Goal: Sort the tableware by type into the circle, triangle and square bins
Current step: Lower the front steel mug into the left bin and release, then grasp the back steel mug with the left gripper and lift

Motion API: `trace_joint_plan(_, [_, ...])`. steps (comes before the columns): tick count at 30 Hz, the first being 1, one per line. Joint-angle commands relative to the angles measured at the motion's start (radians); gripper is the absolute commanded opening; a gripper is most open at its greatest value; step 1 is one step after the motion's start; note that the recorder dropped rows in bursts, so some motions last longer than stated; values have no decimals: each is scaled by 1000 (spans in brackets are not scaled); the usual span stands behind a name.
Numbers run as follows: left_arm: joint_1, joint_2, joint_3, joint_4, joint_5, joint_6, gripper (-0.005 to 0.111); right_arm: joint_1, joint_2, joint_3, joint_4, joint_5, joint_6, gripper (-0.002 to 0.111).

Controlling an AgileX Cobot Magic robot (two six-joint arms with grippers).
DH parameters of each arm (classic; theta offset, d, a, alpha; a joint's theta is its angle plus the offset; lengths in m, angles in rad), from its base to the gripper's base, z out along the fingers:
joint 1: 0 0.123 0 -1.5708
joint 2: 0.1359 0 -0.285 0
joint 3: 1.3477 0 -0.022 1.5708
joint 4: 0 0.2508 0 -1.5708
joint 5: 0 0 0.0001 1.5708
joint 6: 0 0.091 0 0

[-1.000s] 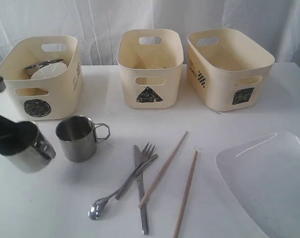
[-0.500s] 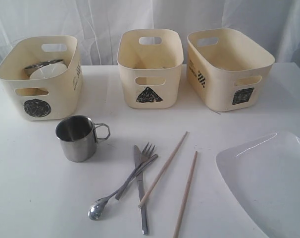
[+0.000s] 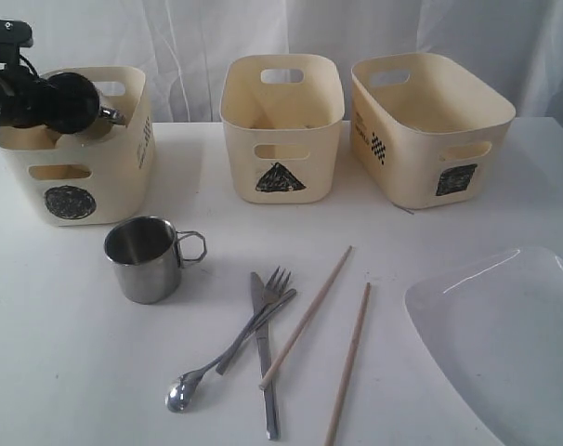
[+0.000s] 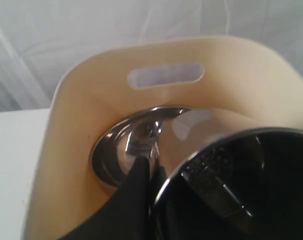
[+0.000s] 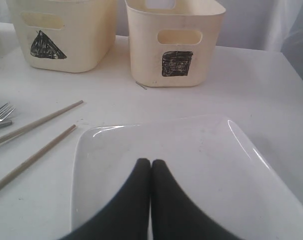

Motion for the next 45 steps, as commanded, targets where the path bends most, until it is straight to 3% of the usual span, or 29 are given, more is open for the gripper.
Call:
trace_joint_plan(1, [0,-17,-57,23,183,-24,25,4,-6,1,-8,0,-4,0])
trace_joint_plan(4, [-12,-51,-78,21,344,-24,47,4,-6,1,-8,0,-4,0])
trace_joint_plan(7, [-20,-98,-110,7,504,-15,58,4,-6,1,-8,0,-4,0])
trace_joint_plan(11, [-21,-190,-135,-3,654,6,58,4,-6,1,-8,0,-4,0])
trace_joint_plan(15, [-29,-319,-137,-65,697,67,58,4,-6,1,-8,0,-4,0])
trace_joint_plan(18, [-41,-416,-137,-193,770,126,58,4,-6,1,-8,0,-4,0])
trace_joint_plan(23, [-75,-510,-110,-494,1105,362,58,4,-6,1,-8,0,-4,0])
trace_joint_plan(26, [-102,-503,-39,-600,1210,421,58,4,-6,1,-8,0,-4,0])
trace_joint_plan(30, [-139,-468,113,-607,1132,421,58,4,-6,1,-8,0,-4,0])
trace_joint_plan(35, [-150,-355,295,-654,808,392,58,4,-6,1,-8,0,-4,0])
trace_joint_plan(43, [-150,-146,307,-663,649,433,57,4,-6,1,-8,0,-4,0])
trace_joint_plan(45, [-150,-138,303,-663,644,433,41,4,-6,1,-8,0,-4,0])
